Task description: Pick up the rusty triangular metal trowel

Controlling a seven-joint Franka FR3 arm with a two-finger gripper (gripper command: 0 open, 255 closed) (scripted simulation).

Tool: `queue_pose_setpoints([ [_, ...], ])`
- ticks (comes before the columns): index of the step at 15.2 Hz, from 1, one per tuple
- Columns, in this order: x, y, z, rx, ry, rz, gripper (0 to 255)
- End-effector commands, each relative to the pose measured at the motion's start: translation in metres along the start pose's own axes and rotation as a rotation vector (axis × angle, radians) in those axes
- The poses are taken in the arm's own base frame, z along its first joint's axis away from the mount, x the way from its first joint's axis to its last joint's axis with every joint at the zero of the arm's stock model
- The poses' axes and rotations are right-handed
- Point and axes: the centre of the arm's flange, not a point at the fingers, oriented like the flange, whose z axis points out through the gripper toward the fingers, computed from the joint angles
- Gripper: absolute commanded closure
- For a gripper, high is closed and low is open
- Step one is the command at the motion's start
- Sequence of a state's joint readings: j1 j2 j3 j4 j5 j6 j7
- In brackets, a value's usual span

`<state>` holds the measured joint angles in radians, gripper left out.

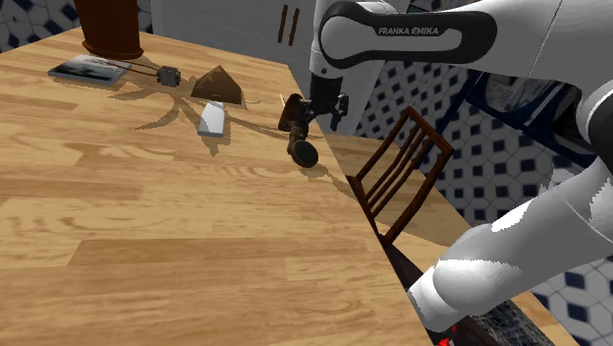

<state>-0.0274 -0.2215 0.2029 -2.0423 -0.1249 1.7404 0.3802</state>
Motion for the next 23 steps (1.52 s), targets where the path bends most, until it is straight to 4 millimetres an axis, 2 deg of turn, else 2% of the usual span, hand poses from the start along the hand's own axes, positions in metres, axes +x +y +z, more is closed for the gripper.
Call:
queue_pose_setpoints([
  [1, 0.022, -0.010, -0.001, -0.003, 0.018, 0.038, 0],
  [5, 0.065, -0.029, -0.009, -0.009, 0.055, 0.108, 0],
  [6, 0.067, -0.030, -0.009, -0.010, 0.057, 0.110, 0],
  [13, 0.068, -0.037, 0.030, -0.010, 0.057, 0.110, 0],
  [15, 0.068, -0.037, 0.030, -0.010, 0.057, 0.110, 0],
  [16, 0.068, -0.037, 0.030, -0.009, 0.057, 0.110, 255],
  [23, 0.068, -0.037, 0.030, -0.009, 0.057, 0.110, 255],
])
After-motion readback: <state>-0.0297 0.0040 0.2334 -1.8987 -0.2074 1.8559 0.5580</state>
